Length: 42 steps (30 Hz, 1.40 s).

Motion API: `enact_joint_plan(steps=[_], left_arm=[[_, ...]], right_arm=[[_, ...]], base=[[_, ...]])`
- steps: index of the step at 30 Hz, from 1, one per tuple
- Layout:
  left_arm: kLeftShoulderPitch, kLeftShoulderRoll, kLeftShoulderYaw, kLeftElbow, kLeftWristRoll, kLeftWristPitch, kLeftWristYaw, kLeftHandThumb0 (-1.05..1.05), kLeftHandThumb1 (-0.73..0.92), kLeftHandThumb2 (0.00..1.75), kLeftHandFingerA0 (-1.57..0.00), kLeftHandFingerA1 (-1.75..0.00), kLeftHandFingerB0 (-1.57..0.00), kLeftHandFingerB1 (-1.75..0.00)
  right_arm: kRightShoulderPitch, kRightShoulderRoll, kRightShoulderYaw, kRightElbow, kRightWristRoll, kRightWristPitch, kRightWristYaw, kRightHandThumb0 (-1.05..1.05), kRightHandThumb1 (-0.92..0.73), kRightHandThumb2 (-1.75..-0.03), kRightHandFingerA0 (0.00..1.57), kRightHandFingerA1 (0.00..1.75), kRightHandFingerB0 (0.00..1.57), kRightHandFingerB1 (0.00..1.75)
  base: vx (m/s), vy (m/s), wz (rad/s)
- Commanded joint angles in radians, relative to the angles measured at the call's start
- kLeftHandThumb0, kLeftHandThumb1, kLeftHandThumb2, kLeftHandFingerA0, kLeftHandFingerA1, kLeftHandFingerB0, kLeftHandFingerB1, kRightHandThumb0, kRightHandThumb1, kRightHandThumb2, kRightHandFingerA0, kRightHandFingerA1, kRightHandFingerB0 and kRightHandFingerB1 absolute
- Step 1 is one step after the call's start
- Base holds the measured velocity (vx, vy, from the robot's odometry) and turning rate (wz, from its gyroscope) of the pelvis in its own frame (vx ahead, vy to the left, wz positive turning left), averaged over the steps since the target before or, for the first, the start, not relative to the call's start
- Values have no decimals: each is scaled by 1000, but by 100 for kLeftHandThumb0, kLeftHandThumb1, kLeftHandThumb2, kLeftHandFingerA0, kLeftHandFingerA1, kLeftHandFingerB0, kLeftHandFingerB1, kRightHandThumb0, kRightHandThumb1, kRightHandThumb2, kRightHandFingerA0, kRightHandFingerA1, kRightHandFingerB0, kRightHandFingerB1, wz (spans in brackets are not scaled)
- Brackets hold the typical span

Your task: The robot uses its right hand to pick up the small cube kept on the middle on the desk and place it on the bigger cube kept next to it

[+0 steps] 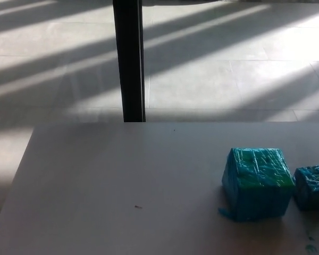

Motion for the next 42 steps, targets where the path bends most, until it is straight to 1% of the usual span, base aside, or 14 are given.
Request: enact_joint_plan(steps=[1, 5, 8, 11, 12, 15, 20, 25, 27, 29, 31, 36, 40, 42], left_arm=[[-3, 25, -4, 2, -7, 10, -1, -74, 77, 63, -49, -57, -35, -44], [0, 27, -14, -2, -1, 0, 3, -75, 60, 100, -45, -63, -30, -54], [-2, 27, -10, 4, -7, 2, -3, -75, 77, 62, -49, -55, -35, -43], [-10, 30, -9, 12, -8, 2, -5, -75, 76, 63, -48, -56, -35, -43], [-12, 30, -7, 11, -9, 6, -1, -78, 60, 99, -45, -64, -32, -54], [-12, 31, -9, -1, -8, 9, 1, -75, 77, 64, -48, -57, -36, -44], [-19, 34, -15, 6, -2, 10, 3, -77, 62, 100, -46, -64, -33, -54], [-31, 36, -8, 17, -9, 16, -1, -74, 76, 62, -49, -55, -37, -42], [-35, 39, -19, 18, 2, 9, 0, -74, 60, 101, -48, -65, -31, -54], [-36, 40, -26, 22, 8, 3, 1, -75, 77, 63, -50, -57, -37, -43], [-36, 42, -25, 22, 2, 7, -8, -74, 61, 101, -44, -63, -30, -54], [-33, 43, -37, 21, 8, -8, -7, -75, 79, 63, -48, -56, -33, -41], [-24, 44, -32, 9, -5, -1, -24, -74, 59, 100, -40, -62, -26, -53], [-33, 44, -26, 20, -8, 5, -8, -75, 77, 62, -50, -58, -37, -43]], right_arm=[[-43, 5, 24, 89, -71, -73, 7, -63, -67, -60, 23, 47, 24, 28], [-82, -27, 116, 140, -190, -101, -31, -76, -56, -92, 3, 41, 11, 42], [-110, -47, 173, 149, -251, -101, -37, -89, -74, -63, 0, 7, 9, 29], [-143, -75, 245, 150, -312, -80, -5, -105, -63, -103, 0, 9, 0, 12], [-151, -84, 277, 135, -337, -58, 2, -102, -57, -92, 0, 0, 3, 13], [-163, -87, 326, 132, -379, -54, -10, -105, -75, -64, 0, 0, 0, 14], [-183, -87, 418, 131, -441, -15, 28, -105, -56, -93, 0, 0, 0, 4], [-176, -102, 490, 124, -472, -1, 92, -105, -61, -103, 0, 16, 0, 0], [-155, -115, 509, 91, -470, 20, 144, -105, -61, -100, 0, 8, 1, 0], [-156, -116, 515, 95, -471, 24, 160, -105, -61, -100, 0, 9, 3, 0], [-152, -121, 520, 84, -474, 33, 185, -105, -62, -97, 0, 6, 11, 0], [-182, -100, 539, 106, -488, 116, 279, -94, -55, -84, 0, 0, 4, 9], [-209, -96, 584, 145, -526, 109, 321, -59, -48, -72, 0, 19, 8, 27], [-215, -86, 573, 180, -512, 94, 321, -48, -50, -65, 1, 40, 8, 30]], base=[[0, 0, 0], [0, 0, 0], [0, 0, 0], [0, 0, 0], [0, 0, 0], [0, 0, 0], [0, 0, 0], [0, 0, 0], [0, 0, 0], [0, 0, 0], [0, 0, 0], [0, 0, 0], [0, 0, 0], [0, 0, 0]])
